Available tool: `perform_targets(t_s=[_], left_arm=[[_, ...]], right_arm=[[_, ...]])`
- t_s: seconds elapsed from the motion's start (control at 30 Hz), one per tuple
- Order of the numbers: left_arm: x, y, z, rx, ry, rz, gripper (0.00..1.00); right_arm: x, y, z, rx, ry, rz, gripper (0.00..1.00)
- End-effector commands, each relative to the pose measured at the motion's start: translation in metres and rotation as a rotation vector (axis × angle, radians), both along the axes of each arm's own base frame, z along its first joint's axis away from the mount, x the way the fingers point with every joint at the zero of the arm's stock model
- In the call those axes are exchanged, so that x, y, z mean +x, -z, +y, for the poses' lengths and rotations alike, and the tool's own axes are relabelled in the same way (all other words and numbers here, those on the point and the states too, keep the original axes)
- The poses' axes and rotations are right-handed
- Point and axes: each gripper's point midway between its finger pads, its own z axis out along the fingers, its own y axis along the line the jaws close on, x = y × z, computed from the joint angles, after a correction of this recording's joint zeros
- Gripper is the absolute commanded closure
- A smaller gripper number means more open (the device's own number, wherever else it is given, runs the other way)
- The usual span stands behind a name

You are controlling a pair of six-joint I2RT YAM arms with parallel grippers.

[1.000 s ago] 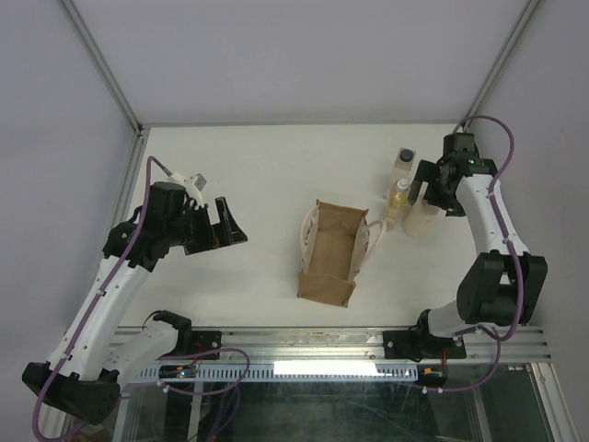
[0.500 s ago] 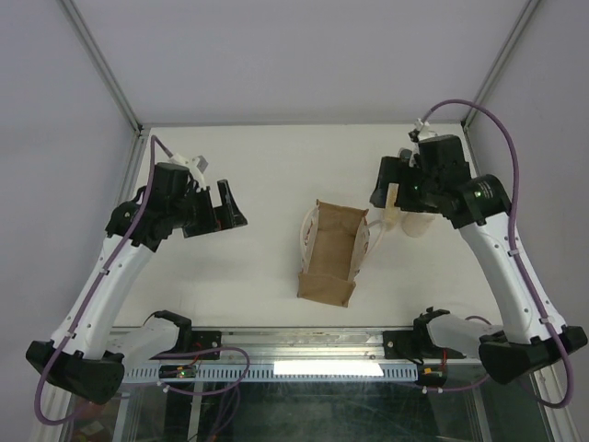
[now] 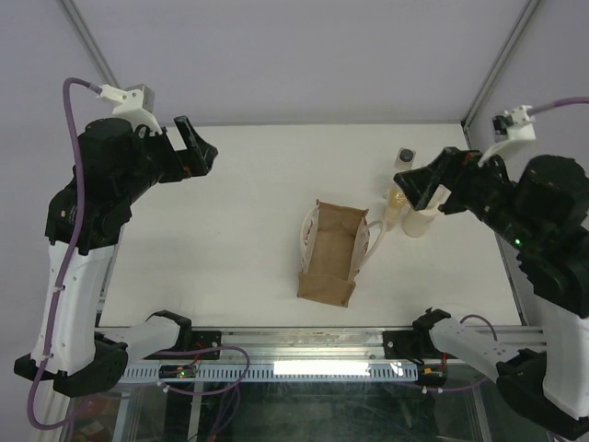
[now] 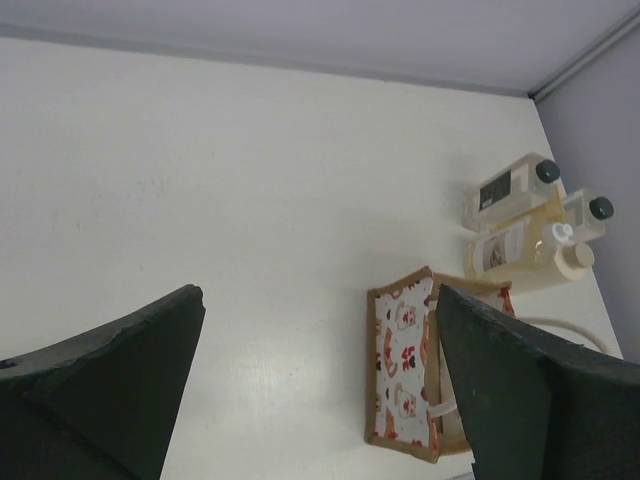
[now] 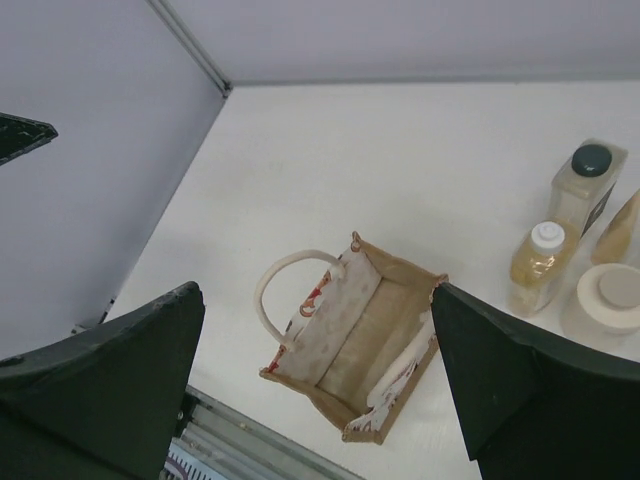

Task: Take the personal care products out of the canvas bag

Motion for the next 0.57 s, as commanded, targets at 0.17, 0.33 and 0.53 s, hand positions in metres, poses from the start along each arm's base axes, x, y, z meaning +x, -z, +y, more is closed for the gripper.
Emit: perform_targets(t_s=[0.17,0.33,0.53], left_arm=[[-0.012,-0.053,0.037,0.058,-0.140,-0.164,0.01],[-0.016,-0.054,0.043,0.041,-0.172,-0.169,0.01],[-0.018,-0.045,0.047,0.038,-0.202,-0.141,0.01]], right_arm=[[-0.031,-0.049,-0.038,0.092,0.105,-0.266,0.01],[-0.030,-0.049,-0.044,0.081,0.134,-0.268,0.01],[-0.025,-0.041,-0.035,0.079,0.104,-0.246,0.01]])
